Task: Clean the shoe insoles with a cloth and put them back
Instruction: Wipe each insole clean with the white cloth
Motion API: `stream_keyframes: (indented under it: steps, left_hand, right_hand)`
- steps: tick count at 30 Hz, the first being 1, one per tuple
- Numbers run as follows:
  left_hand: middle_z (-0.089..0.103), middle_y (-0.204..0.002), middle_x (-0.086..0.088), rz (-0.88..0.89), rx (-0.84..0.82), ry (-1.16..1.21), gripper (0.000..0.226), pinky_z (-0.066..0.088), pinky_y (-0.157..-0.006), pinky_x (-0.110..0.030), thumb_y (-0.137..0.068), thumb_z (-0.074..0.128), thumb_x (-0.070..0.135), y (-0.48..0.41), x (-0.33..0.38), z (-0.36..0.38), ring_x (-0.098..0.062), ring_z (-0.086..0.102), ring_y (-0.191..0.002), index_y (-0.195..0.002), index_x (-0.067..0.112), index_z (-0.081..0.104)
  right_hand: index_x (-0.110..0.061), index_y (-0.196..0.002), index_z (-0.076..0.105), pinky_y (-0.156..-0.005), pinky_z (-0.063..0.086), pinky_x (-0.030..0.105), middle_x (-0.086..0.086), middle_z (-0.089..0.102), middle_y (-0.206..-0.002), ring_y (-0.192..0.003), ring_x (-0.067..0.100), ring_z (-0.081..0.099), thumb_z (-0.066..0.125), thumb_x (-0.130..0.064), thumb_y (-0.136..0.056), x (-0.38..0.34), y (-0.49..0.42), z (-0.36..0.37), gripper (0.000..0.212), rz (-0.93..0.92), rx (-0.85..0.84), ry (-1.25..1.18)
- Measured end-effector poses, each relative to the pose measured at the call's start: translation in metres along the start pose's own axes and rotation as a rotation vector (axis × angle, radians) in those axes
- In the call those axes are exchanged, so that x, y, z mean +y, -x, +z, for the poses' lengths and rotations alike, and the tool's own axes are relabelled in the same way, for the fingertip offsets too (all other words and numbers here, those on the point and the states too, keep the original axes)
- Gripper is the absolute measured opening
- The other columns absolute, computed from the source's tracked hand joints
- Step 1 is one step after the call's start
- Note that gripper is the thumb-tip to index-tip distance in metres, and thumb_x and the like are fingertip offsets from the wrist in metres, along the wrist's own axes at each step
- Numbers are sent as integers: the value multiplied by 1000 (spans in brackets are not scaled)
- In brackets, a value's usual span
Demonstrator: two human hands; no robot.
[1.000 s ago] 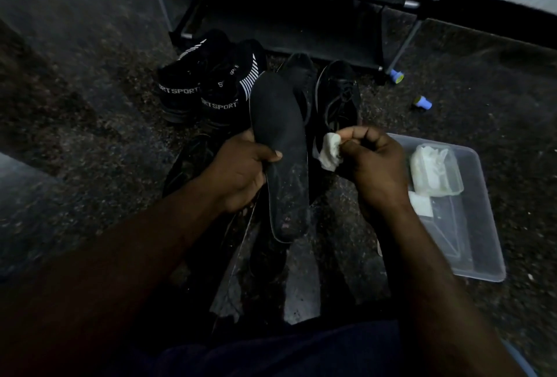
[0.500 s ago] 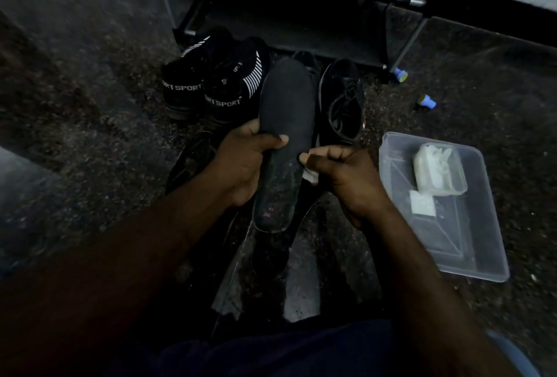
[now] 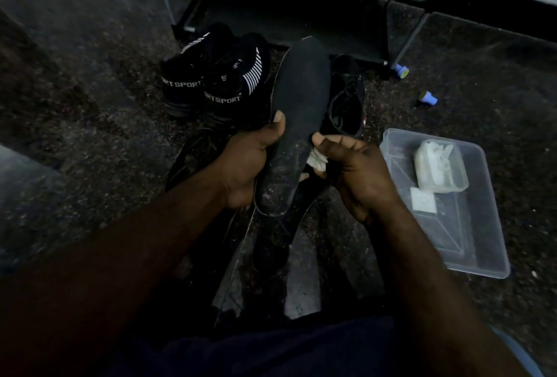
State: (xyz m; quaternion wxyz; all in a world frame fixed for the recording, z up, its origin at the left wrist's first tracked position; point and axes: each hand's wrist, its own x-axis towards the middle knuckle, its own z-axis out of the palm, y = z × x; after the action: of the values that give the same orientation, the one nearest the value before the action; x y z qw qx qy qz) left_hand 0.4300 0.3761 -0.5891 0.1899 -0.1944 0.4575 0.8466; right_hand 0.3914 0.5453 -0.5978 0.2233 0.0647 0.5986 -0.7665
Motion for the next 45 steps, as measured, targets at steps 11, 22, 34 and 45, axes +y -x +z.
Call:
stream_keyframes:
  steps: [11,22,34,45]
  left_hand:
    - [65,-137,-19,-42,-11,105,67,58,-98,-50,-105,40,56,-2,-4,2,-37,66,-123,-145,4,52]
    - [73,-120,-14,-69,-1,186,62,62,-82,-35,-106,40,55,6,-7,10,-26,73,-104,-131,5,65]
    - [69,-131,-19,-58,109,182,65,63,-82,-37,-106,41,54,1,-6,7,-30,71,-110,-134,-1,62]
    - [66,-137,-16,-17,89,218,72,60,-90,-37,-108,27,57,-4,9,-5,-24,68,-120,-139,0,58]
  right_hand:
    - [-19,-91,69,-70,53,28,0,69,-84,-75,10,64,70,-7,-88,0,-1,1,13,-359,128,250]
    - [-16,-93,78,-80,50,21,-2,70,-97,-88,10,65,71,-17,-93,11,12,14,8,-844,283,1013]
    - [-21,-102,82,-72,49,18,3,69,-94,-79,15,67,67,-17,-84,18,15,25,24,-722,220,1108]
    - [-20,-92,83,-72,58,34,6,74,-90,-80,23,71,70,-16,-80,29,30,43,18,-774,126,1085]
